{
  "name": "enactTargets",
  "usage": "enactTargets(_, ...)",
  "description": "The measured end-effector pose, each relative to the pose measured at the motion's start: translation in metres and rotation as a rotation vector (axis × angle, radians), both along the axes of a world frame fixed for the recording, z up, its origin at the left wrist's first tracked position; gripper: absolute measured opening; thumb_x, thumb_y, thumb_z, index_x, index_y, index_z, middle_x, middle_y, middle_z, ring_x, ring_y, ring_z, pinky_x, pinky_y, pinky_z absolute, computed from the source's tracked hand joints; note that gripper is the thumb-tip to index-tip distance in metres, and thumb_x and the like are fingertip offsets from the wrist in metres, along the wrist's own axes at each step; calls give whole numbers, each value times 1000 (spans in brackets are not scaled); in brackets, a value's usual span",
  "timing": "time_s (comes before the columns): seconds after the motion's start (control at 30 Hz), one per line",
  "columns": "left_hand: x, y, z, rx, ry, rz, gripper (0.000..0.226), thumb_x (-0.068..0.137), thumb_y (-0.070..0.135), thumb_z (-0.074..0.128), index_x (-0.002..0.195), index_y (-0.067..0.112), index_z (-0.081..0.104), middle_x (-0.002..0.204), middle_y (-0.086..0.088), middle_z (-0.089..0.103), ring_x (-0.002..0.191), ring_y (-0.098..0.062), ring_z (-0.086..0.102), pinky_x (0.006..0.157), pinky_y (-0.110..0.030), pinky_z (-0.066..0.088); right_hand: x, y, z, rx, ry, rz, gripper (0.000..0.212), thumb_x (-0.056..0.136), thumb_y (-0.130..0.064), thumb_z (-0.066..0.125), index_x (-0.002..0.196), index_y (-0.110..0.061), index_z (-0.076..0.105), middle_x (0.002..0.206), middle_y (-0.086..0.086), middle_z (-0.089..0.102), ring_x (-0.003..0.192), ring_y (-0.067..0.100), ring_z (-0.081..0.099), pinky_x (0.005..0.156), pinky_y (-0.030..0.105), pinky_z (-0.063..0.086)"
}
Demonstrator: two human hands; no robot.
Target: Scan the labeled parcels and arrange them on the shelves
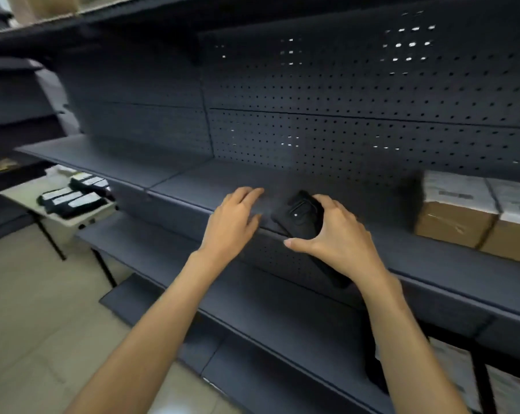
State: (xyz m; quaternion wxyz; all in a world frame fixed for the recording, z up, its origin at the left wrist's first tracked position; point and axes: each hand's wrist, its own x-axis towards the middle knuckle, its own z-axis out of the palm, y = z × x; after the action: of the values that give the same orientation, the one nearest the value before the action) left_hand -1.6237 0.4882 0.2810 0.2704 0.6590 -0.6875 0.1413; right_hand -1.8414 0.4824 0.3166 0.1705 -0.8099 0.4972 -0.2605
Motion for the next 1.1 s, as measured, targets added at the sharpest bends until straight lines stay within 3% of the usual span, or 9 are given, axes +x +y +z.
enactTargets(0.17,153,58,-16,41,-3,284,52,95,27,59,144,22,44,139,2,48,124,-23,47,80,-42,50,160,6,-1,21,7,250,97,67,-61,81,146,-27,37,141,-4,50,128,24,51,96,43,46)
enactTargets(0.33,323,122,-36,111,-26,484,53,92,25,62,142,21,47,136,0,51,121,-27,50,91,-43,49,335,28,-12,55,3,457,99,70,-61,80,150,-27,32,150,-2,43,135,25,46,101,43,42)
enactTargets(0.53,492,195,-66,132,12,677,48,91,28,63,137,26,50,132,3,55,119,-23,51,88,-38,50,517,60,-35,132,1,641,91,72,-57,81,145,-31,34,142,-5,47,129,24,49,91,40,41)
enactTargets(0.7,593,236,-97,131,130,798,42,94,29,60,134,27,52,131,5,56,118,-19,53,91,-34,48,637,72,-61,190,60,725,84,71,-55,81,140,-32,39,137,-6,50,124,22,53,81,33,36)
enactTargets(0.97,758,279,-149,190,242,986,42,92,29,61,133,28,53,128,5,58,116,-20,55,87,-35,50,846,77,-107,244,120,858,83,69,-54,82,139,-30,43,132,-7,55,121,19,54,79,30,35)
enactTargets(1.1,868,278,-155,250,267,1040,42,92,30,60,134,28,52,128,5,58,117,-20,56,89,-37,50,966,68,-127,287,125,914,82,60,-61,81,130,-32,49,118,-12,56,112,16,58,84,35,47)
